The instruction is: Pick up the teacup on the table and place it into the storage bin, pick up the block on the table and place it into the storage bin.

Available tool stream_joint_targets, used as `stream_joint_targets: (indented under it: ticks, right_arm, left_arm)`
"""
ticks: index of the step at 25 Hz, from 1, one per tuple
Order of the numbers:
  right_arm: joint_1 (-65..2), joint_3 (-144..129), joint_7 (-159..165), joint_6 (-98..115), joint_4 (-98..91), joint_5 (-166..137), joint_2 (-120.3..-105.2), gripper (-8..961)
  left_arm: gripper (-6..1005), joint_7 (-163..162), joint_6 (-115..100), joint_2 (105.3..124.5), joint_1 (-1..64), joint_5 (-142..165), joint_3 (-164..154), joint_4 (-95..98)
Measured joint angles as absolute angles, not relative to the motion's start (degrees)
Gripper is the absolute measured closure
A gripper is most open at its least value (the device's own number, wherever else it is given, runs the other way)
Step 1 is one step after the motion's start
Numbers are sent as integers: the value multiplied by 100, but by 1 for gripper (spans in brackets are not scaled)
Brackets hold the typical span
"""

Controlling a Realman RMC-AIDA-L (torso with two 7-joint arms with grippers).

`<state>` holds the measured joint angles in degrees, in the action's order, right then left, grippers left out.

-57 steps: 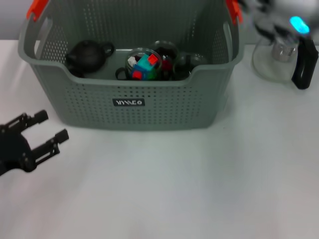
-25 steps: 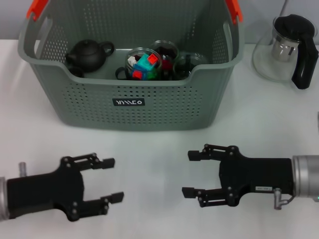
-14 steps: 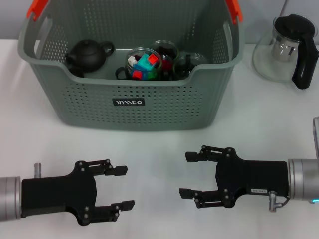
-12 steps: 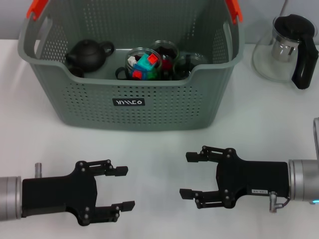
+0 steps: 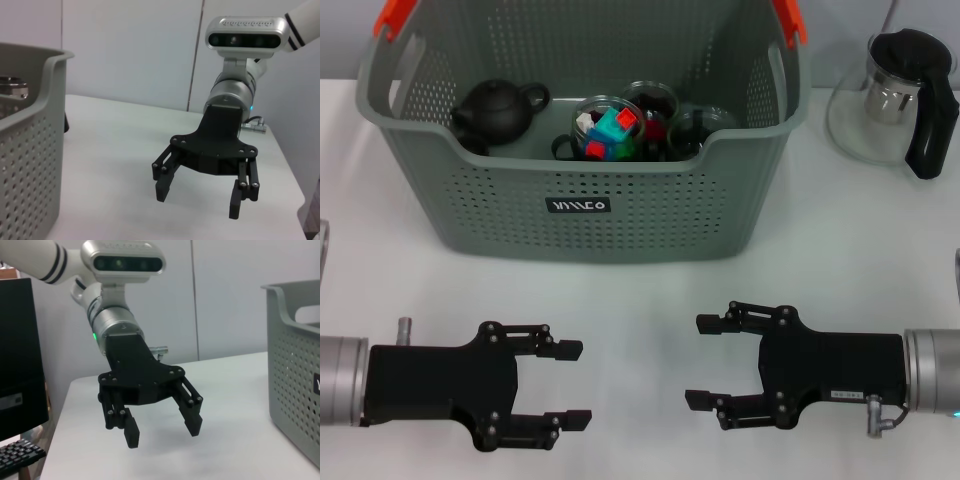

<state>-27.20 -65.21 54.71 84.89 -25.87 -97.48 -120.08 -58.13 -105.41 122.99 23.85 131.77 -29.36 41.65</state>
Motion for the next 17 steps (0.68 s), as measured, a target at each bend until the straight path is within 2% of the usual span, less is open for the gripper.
stream_joint_targets:
  ticks: [17]
  right_arm:
    - [-2706,-6394,5341,8478,-2584,-9715,-12030,169]
  left_arm:
    - [297,-5826,-10600,12257,2465,13141,-2897,4175]
